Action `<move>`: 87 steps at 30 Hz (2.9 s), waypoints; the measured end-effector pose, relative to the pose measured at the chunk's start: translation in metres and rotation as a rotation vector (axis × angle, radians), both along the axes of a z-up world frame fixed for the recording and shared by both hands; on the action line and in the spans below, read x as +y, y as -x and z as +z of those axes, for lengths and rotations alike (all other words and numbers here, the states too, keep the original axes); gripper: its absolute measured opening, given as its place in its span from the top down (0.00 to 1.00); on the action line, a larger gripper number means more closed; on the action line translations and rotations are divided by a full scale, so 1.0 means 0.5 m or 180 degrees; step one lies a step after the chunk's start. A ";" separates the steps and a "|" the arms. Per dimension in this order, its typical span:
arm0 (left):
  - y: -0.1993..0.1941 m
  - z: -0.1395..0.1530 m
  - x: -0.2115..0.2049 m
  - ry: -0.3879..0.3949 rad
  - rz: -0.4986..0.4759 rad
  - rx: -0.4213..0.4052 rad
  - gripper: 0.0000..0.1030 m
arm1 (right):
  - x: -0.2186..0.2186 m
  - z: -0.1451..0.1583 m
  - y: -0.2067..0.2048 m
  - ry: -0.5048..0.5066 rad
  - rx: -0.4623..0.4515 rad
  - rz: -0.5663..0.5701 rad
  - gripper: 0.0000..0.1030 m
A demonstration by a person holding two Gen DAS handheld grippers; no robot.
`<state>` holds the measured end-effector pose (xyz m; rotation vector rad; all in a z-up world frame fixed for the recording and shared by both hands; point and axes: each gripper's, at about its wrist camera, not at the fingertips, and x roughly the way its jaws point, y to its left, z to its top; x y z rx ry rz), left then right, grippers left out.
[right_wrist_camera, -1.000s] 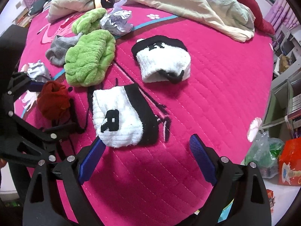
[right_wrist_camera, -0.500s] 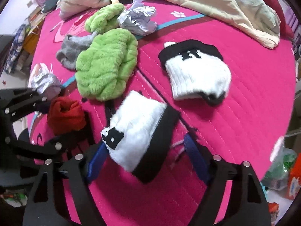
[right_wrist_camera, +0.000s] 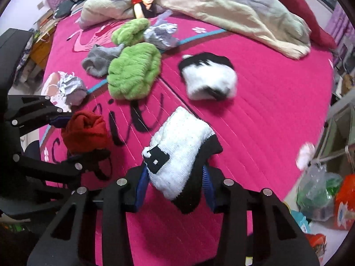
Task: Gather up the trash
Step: 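Grasp the dark red sock with the left gripper while the right gripper grasps the white-black sock, then carry both socks over the black bin and open the left gripper, then open the right gripper to drop the white-black sock into the bin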
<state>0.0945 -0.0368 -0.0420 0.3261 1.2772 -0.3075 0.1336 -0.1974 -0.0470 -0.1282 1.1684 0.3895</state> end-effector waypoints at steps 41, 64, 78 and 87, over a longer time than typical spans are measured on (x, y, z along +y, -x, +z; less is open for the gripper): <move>0.060 -0.030 -0.548 -0.0163 -0.1379 0.0043 0.53 | -0.525 -0.027 0.291 -0.0010 -0.0047 -0.1727 0.61; 0.062 -0.150 -0.785 -0.0303 -0.1935 0.0243 0.21 | -0.726 -0.100 0.347 0.0033 0.0106 -0.2364 0.60; 0.005 -0.131 -0.700 -0.0377 -0.1592 0.0171 0.19 | -0.700 -0.145 0.282 0.0152 0.0282 -0.2289 0.26; -0.009 -0.086 -0.591 -0.0301 -0.1198 0.0115 0.17 | -0.630 -0.097 0.249 0.0165 0.0132 -0.2067 0.26</move>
